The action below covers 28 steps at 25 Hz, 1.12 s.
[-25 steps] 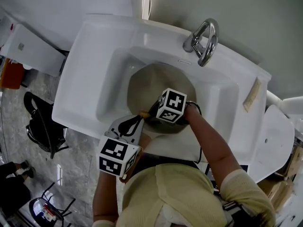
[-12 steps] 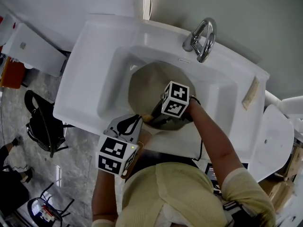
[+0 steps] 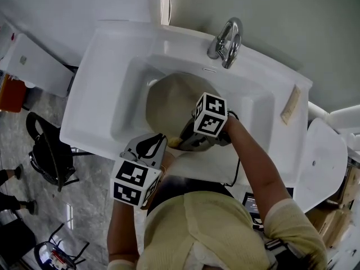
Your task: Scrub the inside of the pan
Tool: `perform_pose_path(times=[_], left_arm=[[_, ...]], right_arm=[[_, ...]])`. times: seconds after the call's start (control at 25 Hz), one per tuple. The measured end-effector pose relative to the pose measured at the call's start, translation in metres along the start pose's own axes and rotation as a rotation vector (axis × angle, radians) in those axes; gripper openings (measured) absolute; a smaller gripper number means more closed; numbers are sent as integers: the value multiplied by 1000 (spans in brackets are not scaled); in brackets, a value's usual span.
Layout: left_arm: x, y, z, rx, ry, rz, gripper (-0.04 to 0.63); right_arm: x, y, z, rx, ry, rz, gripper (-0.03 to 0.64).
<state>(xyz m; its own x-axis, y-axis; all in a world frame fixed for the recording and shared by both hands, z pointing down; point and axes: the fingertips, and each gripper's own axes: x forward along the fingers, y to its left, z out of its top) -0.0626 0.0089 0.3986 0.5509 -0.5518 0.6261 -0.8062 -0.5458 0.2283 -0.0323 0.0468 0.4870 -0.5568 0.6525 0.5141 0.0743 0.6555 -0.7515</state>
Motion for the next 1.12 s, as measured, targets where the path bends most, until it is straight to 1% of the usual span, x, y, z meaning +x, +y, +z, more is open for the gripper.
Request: perform_pose_path(times=[0.12, 0.4, 0.48, 0.56, 0.68, 0.8, 0.88, 1.0, 1.12], left_arm=[[1, -4, 2, 12, -5, -2, 73], [-1, -9, 7, 33, -15, 7, 72], [-1, -8, 10, 33, -18, 15, 72], [-1, -7, 12, 32, -24, 23, 72], [1, -5, 17, 26, -32, 29, 72], [7, -5, 20, 22, -34, 34, 72], [11, -5, 23, 21, -34, 33, 72], [17, -3, 26, 19, -32, 28, 72], [23, -1, 29, 18, -28, 26, 72]], right_arm=[[-9, 9, -1, -15, -24, 7, 74], [-29, 23, -4, -60, -60, -20, 74], [-38, 25, -2, -74, -88, -42, 74], [-48, 21, 2, -87, -116, -93, 74], [-65, 8, 10, -87, -161, -220, 74], [-83, -10, 15, -89, -176, -384, 74], [-94, -27, 14, -93, -153, -520, 74], [-111, -61, 6, -92, -91, -738, 74], [-127, -91, 0, -84, -43, -914, 74]])
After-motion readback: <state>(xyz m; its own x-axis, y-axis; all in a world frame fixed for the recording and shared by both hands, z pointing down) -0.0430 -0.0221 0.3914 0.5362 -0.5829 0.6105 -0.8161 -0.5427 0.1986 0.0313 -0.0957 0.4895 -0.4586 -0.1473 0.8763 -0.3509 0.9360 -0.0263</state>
